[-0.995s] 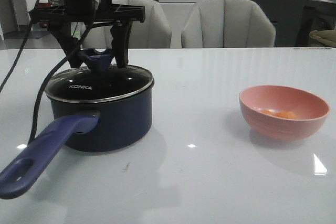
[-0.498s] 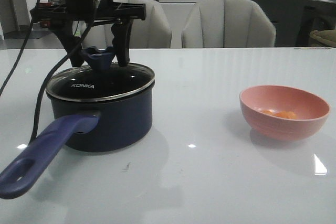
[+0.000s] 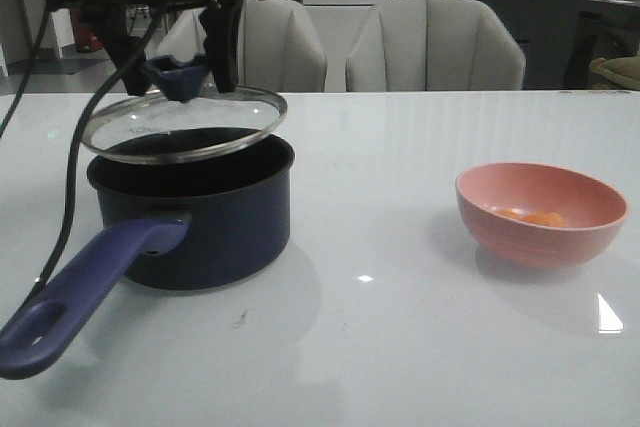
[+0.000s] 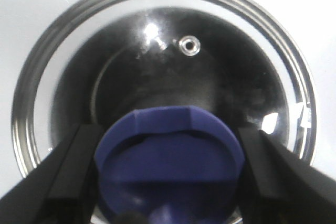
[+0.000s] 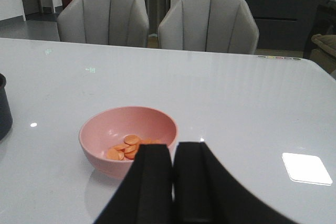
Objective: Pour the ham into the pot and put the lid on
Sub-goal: 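Lift the glass lid off the saucepan with the left gripper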
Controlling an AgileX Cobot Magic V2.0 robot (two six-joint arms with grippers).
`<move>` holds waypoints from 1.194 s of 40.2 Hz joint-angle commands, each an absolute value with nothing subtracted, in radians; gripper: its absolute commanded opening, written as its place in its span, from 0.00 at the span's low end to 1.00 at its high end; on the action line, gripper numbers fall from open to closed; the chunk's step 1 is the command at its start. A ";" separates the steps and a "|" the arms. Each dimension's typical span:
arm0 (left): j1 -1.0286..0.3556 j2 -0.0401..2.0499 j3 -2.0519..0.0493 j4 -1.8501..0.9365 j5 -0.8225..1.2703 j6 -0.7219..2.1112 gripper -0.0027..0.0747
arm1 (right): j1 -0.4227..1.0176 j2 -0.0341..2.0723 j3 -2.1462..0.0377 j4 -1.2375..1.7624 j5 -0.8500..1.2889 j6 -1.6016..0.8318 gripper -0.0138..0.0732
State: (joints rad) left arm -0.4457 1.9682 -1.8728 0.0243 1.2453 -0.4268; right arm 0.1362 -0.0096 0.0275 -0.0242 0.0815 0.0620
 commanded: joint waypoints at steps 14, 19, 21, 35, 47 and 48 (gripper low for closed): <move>-0.222 1.714 -1.799 0.023 1.269 -0.298 0.37 | 0.130 -0.030 0.022 -0.037 0.000 0.059 0.35; -0.110 1.666 -1.686 0.023 1.269 -0.271 0.37 | 0.130 -0.030 0.022 -0.037 0.000 0.059 0.35; -0.065 1.654 -1.635 0.025 1.269 -0.248 0.37 | 0.130 -0.030 0.022 -0.037 0.000 0.059 0.35; 0.115 1.643 -1.408 0.021 1.127 -0.167 0.37 | 0.130 -0.030 0.022 -0.037 0.000 0.059 0.35; 0.116 1.702 -1.355 -0.036 1.005 -0.127 0.37 | 0.130 -0.030 0.022 -0.037 0.000 0.059 0.35; 0.116 1.715 -1.355 -0.041 1.005 -0.118 0.37 | 0.130 -0.030 0.022 -0.037 0.000 0.059 0.35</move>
